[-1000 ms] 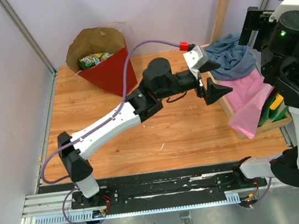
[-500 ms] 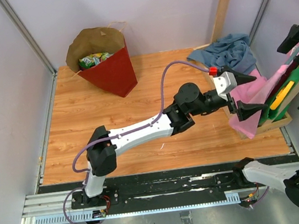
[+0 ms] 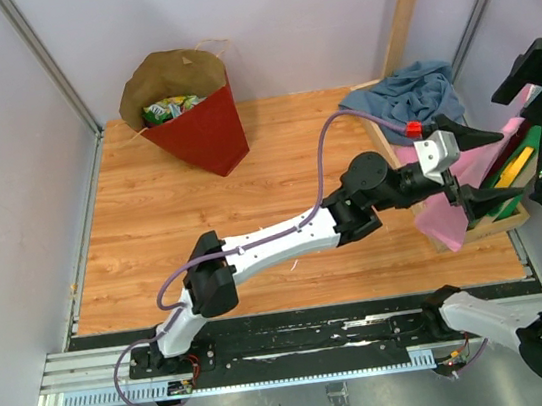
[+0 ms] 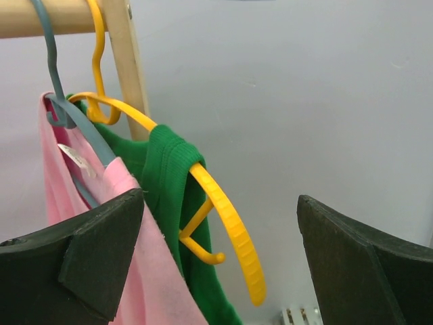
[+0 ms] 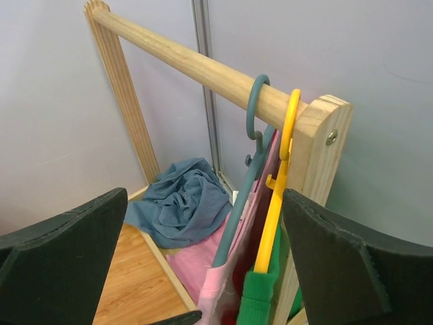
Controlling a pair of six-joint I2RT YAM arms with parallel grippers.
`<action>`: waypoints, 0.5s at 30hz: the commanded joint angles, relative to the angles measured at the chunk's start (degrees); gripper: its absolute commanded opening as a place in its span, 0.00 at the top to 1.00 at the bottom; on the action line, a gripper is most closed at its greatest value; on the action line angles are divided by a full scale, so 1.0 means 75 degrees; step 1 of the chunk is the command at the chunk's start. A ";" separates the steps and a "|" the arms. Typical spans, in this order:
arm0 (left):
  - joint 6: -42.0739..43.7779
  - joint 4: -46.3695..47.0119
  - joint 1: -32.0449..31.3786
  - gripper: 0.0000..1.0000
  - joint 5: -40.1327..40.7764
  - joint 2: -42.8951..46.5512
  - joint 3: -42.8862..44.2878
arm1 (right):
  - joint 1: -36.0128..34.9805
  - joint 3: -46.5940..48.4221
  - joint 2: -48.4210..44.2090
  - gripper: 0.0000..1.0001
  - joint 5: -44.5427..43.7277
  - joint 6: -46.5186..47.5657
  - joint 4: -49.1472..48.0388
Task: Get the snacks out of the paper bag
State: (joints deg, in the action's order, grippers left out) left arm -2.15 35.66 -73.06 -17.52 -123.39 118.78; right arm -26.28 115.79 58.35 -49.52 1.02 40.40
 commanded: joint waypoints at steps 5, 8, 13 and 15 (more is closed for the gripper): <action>0.0965 -0.0080 -0.0506 0.00 0.1983 -0.0667 0.0519 | -0.0093 -0.0149 -0.0383 0.01 0.0044 0.0142 -0.0166; 0.1411 0.0232 -0.0659 0.00 0.2834 -0.0766 0.0463 | -0.0087 -0.0220 -0.0408 0.01 0.0093 0.0185 -0.0157; 0.1875 0.1038 -0.0758 0.00 0.4011 -0.0773 0.0153 | -0.0093 -0.0312 -0.0439 0.01 0.0254 0.0213 -0.0157; 0.1993 0.1515 -0.0776 0.00 0.4308 -0.0691 -0.0166 | -0.0093 -0.0329 -0.0444 0.01 0.0314 0.0226 -0.0156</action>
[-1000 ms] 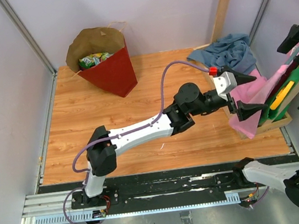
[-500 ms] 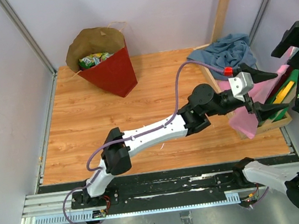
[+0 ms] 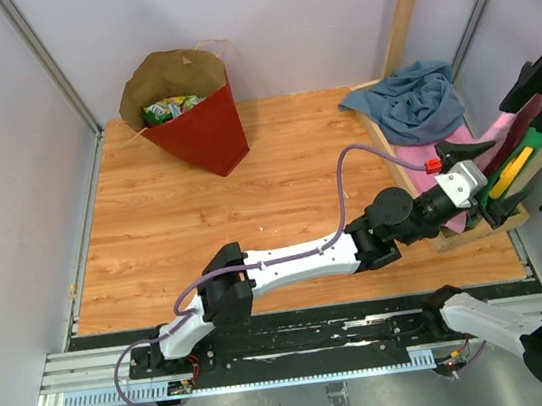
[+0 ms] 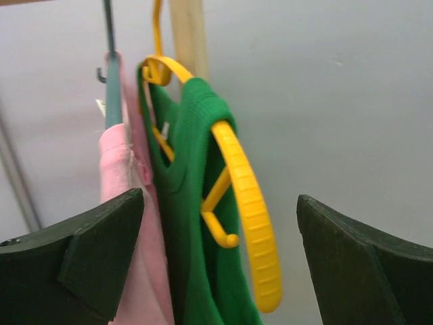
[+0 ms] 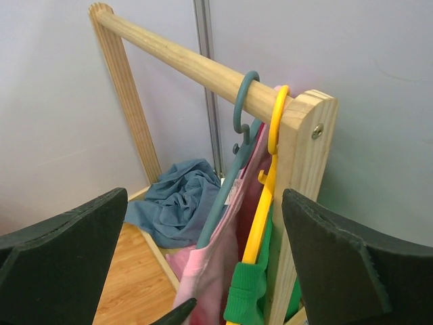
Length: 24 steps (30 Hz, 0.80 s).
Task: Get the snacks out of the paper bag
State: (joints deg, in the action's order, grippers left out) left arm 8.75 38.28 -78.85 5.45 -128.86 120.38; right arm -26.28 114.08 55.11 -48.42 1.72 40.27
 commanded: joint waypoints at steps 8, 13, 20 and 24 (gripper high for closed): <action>0.0792 0.2497 -0.0079 0.00 0.1479 0.0804 -0.1604 | -0.0093 -0.0165 -0.0012 0.01 0.0301 0.0193 -0.0137; 0.1025 0.2490 -0.0126 0.00 0.1743 0.0845 -0.1495 | -0.0087 -0.0206 -0.0036 0.01 0.0417 0.0196 -0.0133; 0.1387 0.3211 -0.0287 0.00 0.1714 0.1282 -0.2133 | -0.0094 -0.0232 -0.0059 0.01 0.0467 0.0239 -0.0152; 0.1383 0.2710 -0.0315 0.00 0.1565 0.1415 -0.1939 | -0.0090 -0.0269 -0.0082 0.01 0.0507 0.0240 -0.0177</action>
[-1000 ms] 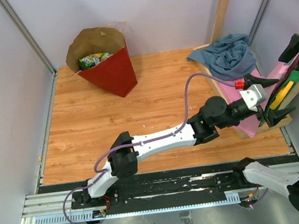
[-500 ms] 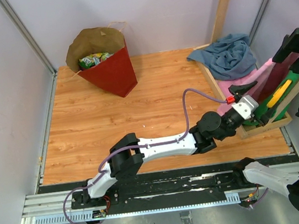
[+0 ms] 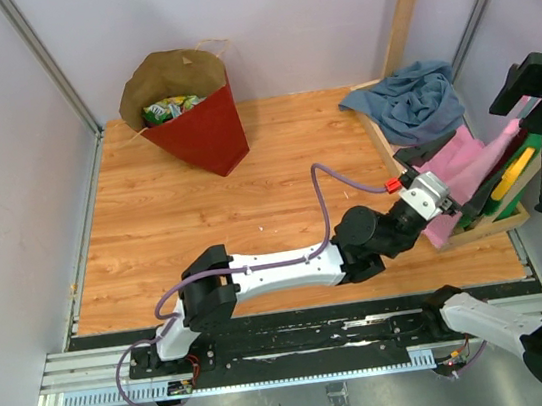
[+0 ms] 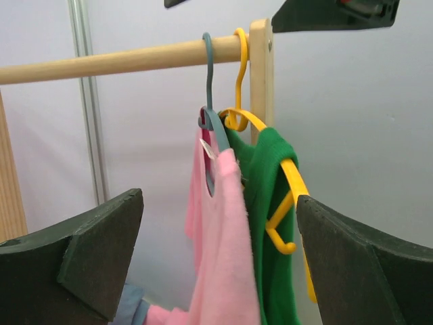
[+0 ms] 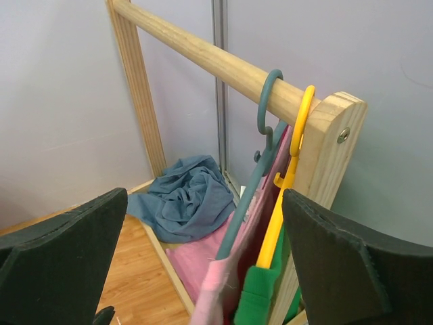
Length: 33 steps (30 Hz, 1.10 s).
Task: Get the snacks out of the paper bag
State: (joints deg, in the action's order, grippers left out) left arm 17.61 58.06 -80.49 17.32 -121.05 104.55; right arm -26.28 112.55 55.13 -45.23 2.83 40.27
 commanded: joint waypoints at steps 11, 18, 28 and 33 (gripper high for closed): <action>-0.0512 -0.2083 -0.0096 0.00 -0.1573 0.0212 0.1242 | -0.0093 -0.0125 -0.0189 0.01 0.0163 0.0203 -0.0235; -0.0384 -0.2936 -0.0096 0.00 -0.0968 -0.0463 0.2424 | -0.0099 -0.0137 -0.0249 0.01 0.0298 0.0232 -0.0234; -0.0374 -0.3833 -0.0003 0.00 -0.0823 -0.1196 0.3516 | -0.0089 -0.0219 -0.0229 0.01 0.0520 0.0185 -0.0229; -0.0354 -0.3915 0.0042 0.00 -0.0392 -0.1449 0.3801 | -0.0093 -0.0314 -0.0272 0.01 0.0583 0.0182 -0.0233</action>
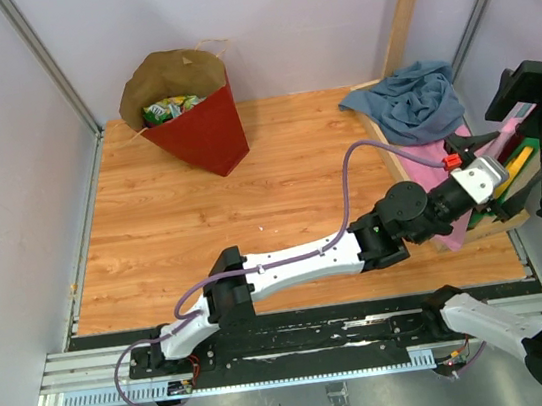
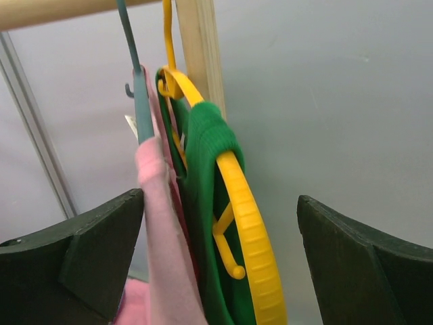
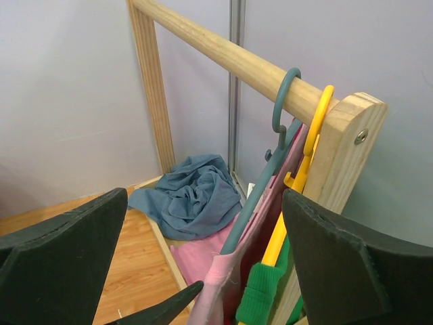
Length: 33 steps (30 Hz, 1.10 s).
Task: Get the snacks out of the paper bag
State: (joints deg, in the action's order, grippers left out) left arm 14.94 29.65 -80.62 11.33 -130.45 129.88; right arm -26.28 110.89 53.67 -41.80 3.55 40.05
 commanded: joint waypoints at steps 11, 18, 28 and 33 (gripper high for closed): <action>-0.0520 -0.0074 0.0460 0.00 0.0738 -0.0445 0.0647 | -0.0087 -0.0181 -0.0136 0.01 0.0270 0.0095 -0.0205; -0.1390 -0.0345 0.0801 0.19 -0.0126 -0.0481 0.0704 | -0.0093 -0.0236 -0.0160 0.01 0.0300 0.0066 -0.0200; -0.1392 -0.0625 0.0890 0.79 -0.0421 -0.0691 0.0849 | -0.0093 -0.0381 -0.0227 0.01 0.0237 0.0045 -0.0289; -0.1449 -0.0626 0.1207 0.90 -0.0176 -0.0669 0.0855 | -0.0093 -0.0421 -0.0254 0.01 0.0241 -0.0040 -0.0341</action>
State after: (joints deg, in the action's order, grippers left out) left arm 5.67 25.15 -73.21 10.02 -134.23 134.37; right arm -26.28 108.01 52.45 -40.07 3.51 39.29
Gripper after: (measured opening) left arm 0.316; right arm 0.986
